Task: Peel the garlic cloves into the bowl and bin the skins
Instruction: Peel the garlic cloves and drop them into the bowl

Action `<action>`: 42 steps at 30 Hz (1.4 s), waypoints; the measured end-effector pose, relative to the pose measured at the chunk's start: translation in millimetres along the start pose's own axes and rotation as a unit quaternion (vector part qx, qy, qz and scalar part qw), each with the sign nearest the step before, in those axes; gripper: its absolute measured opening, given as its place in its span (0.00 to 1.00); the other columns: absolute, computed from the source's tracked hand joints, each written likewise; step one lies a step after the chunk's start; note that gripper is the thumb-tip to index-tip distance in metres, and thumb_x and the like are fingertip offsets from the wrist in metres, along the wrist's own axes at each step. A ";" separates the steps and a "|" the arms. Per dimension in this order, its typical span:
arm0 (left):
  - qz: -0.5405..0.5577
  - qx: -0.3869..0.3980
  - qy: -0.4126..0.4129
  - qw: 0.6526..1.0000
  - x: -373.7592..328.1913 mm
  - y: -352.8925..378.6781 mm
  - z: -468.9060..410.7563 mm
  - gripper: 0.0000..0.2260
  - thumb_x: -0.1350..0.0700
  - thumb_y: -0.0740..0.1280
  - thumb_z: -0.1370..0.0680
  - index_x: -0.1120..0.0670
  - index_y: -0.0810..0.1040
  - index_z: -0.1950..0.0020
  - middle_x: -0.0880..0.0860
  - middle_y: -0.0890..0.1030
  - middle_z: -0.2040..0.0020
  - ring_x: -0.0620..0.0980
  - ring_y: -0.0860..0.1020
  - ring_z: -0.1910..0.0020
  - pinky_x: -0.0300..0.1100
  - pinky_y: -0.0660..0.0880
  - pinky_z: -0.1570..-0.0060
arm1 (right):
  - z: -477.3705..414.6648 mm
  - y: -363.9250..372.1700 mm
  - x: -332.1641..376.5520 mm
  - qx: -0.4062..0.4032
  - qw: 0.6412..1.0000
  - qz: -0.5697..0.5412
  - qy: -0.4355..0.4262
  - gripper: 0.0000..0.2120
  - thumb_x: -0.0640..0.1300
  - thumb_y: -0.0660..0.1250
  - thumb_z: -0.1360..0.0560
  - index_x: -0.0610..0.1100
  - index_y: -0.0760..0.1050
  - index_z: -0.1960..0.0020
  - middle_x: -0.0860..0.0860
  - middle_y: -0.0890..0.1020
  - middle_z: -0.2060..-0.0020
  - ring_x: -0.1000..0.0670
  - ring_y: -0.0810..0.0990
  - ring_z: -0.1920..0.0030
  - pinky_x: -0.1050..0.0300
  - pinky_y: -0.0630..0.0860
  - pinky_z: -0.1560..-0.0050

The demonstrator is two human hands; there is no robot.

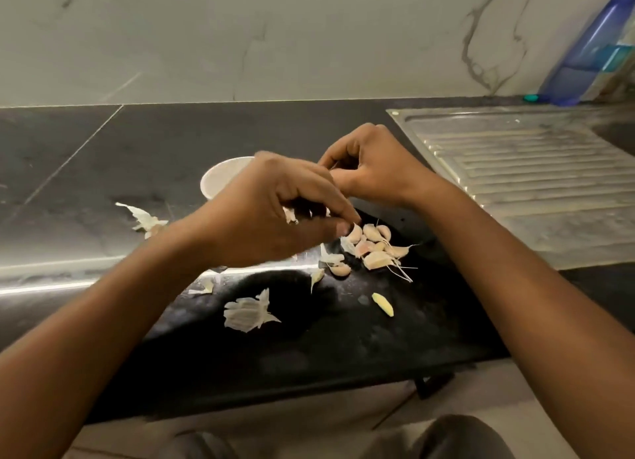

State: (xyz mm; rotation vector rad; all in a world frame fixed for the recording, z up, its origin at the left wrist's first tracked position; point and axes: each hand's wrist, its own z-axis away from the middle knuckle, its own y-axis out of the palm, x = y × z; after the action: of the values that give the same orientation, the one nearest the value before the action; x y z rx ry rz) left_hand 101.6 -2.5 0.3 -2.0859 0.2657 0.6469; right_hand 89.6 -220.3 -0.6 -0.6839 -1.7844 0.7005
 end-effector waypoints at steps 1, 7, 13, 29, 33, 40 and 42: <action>0.001 0.030 0.019 0.999 -3.5 6.2 -0.8 0.07 0.59 0.78 0.22 0.54 0.88 0.45 0.48 0.86 0.52 0.50 0.86 0.57 0.45 0.82 0.59 | 0.8 0.1 0.9 0.003 1.000 0.000 -0.001 0.11 0.35 0.71 0.27 0.48 0.89 0.56 0.53 0.87 0.67 0.57 0.84 0.68 0.65 0.76 0.65; -0.021 0.139 0.071 0.988 -16.4 39.1 -1.3 0.12 0.54 0.79 0.23 0.49 0.88 0.40 0.45 0.81 0.49 0.37 0.78 0.56 0.33 0.73 0.57 | 1.0 -1.8 2.6 0.006 1.000 -0.007 0.009 0.15 0.34 0.63 0.30 0.44 0.87 0.62 0.50 0.88 0.66 0.48 0.88 0.61 0.46 0.87 0.56; -0.068 0.170 0.074 0.980 -22.8 50.6 1.8 0.12 0.52 0.76 0.21 0.47 0.86 0.38 0.42 0.77 0.46 0.34 0.75 0.54 0.38 0.76 0.53 | 0.8 -0.7 3.0 0.035 0.999 -0.034 -0.001 0.13 0.36 0.61 0.29 0.40 0.83 0.66 0.51 0.88 0.64 0.46 0.89 0.53 0.44 0.87 0.54; -0.118 0.238 0.052 0.963 -29.6 38.0 0.0 0.04 0.51 0.70 0.18 0.46 0.80 0.44 0.41 0.76 0.46 0.40 0.75 0.52 0.45 0.77 0.54 | 4.3 -24.8 -2.8 0.072 0.989 -0.128 -0.009 0.04 0.39 0.75 0.21 0.40 0.88 0.48 0.42 0.88 0.59 0.44 0.87 0.59 0.49 0.84 0.57; -0.101 0.227 0.051 0.967 -26.2 34.9 -0.7 0.05 0.51 0.72 0.18 0.46 0.83 0.43 0.41 0.80 0.46 0.40 0.79 0.50 0.45 0.78 0.54 | 5.9 -31.3 -5.0 0.097 0.986 -0.132 0.008 0.05 0.39 0.77 0.22 0.42 0.88 0.47 0.43 0.87 0.62 0.47 0.84 0.63 0.52 0.79 0.63; -0.056 0.218 0.036 0.974 -22.1 31.4 -0.6 0.08 0.55 0.74 0.19 0.49 0.83 0.40 0.41 0.83 0.47 0.38 0.80 0.51 0.30 0.73 0.54 | 10.5 -40.5 -6.4 0.213 0.970 -0.101 0.062 0.10 0.37 0.79 0.25 0.45 0.88 0.45 0.44 0.89 0.55 0.49 0.85 0.57 0.55 0.73 0.63; -0.031 0.199 0.026 0.979 -23.0 27.4 -0.7 0.07 0.57 0.75 0.20 0.51 0.82 0.43 0.39 0.82 0.51 0.36 0.78 0.57 0.27 0.69 0.58 | 10.6 -41.6 -7.4 0.215 0.969 -0.105 0.062 0.10 0.36 0.79 0.26 0.44 0.88 0.46 0.44 0.89 0.57 0.50 0.84 0.60 0.56 0.71 0.65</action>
State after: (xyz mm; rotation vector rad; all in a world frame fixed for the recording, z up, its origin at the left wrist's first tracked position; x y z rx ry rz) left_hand 71.0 -19.8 -6.4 -1.7200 0.3303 0.4583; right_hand 76.6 -254.9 22.6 -0.2354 -1.4947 0.8450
